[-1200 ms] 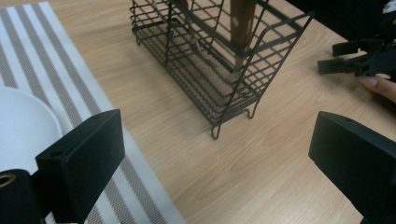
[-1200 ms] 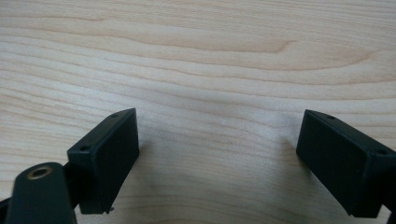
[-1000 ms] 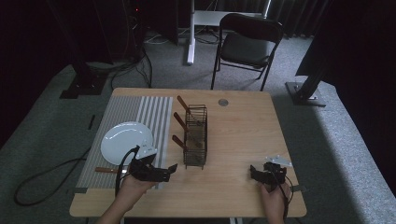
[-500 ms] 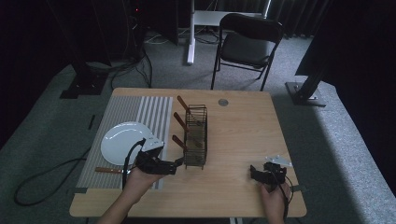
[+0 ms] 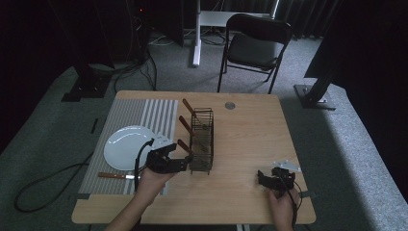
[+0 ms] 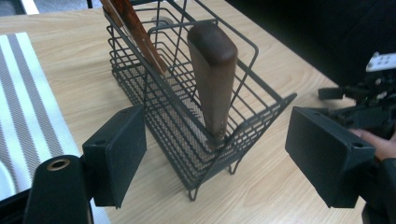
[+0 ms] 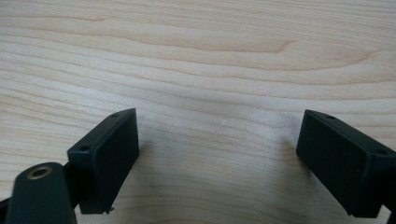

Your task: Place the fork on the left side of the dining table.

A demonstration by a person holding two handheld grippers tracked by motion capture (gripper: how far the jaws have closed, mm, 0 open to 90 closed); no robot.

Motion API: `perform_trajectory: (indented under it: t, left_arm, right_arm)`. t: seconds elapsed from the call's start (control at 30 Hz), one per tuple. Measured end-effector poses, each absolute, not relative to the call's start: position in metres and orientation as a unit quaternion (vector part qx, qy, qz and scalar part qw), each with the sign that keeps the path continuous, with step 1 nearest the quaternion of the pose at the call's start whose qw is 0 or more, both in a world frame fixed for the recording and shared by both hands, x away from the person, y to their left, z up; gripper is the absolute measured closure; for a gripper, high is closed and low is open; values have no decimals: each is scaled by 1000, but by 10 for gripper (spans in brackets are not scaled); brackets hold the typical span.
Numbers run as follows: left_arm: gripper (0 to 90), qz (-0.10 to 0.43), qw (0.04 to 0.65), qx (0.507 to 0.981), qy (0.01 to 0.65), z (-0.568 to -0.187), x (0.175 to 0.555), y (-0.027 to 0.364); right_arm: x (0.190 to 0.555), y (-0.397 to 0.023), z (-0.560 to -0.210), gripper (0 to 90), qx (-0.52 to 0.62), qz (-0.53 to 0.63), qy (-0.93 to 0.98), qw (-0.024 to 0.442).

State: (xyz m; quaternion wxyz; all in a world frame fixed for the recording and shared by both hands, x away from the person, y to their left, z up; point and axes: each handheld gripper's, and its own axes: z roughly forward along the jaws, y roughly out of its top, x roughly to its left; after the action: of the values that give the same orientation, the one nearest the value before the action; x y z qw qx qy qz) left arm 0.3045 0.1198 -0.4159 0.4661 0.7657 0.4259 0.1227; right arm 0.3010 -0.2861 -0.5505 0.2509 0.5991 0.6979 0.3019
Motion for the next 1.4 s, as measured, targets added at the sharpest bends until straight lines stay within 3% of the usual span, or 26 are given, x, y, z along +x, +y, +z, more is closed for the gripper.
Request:
perform_trajectory:
  t: [0.07, 0.23, 0.5, 0.67, 0.87, 1.4]
  left_arm:
    - [244, 122, 465, 766, 425, -417, 306, 118]
    - [430, 127, 473, 763, 423, -416, 308, 117]
    - [583, 118, 473, 760, 430, -420, 309, 114]
    - [621, 86, 495, 744, 440, -424, 313, 118]
    - [749, 78, 503, 733, 451, -427, 314, 122]
    - [802, 112, 513, 730, 437, -420, 314, 123]
  right_arm:
    - [301, -286, -550, 127, 599, 302, 697, 251]
    - [301, -286, -550, 127, 599, 302, 698, 251]
    - [301, -286, -550, 127, 599, 302, 698, 251]
    - [301, -286, -550, 127, 599, 302, 698, 251]
    - [301, -286, -550, 127, 599, 302, 698, 251]
    - [301, -286, -550, 127, 599, 302, 698, 251]
